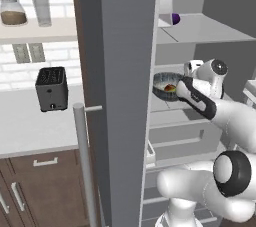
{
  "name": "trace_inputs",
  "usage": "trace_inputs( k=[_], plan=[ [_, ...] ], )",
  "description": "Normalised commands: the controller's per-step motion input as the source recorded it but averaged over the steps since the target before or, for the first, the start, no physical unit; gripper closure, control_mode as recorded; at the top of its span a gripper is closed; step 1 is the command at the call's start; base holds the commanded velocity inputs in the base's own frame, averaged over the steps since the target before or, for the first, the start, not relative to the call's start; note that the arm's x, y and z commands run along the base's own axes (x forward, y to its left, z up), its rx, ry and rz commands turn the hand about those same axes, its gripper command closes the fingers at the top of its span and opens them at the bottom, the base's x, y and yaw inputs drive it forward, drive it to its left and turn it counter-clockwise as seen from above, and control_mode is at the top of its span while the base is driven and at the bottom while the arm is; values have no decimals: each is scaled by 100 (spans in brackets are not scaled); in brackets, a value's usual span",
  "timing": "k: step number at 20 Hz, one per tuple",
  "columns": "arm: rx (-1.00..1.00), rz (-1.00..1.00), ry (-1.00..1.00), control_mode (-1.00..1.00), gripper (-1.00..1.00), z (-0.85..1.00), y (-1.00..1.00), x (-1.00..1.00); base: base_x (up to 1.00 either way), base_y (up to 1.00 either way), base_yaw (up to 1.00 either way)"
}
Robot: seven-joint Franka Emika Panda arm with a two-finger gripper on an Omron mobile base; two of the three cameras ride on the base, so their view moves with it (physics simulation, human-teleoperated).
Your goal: Pick the chicken drumstick and cucumber from their plates and place them in the bowl. Then put the bowl in the fridge.
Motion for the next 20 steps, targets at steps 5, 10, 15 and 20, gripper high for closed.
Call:
trace_inputs(
  k=[5,10,15,20],
  plan=[
    [0,0,13,-100,-100,98,0,-99,0,0,0],
    [0,3,-8,-100,-100,57,19,-100,0,0,0],
    [0,4,-45,-100,-100,35,8,-100,0,0,0],
    [0,3,-43,-100,-100,12,12,-68,0,0,0]
  ],
)
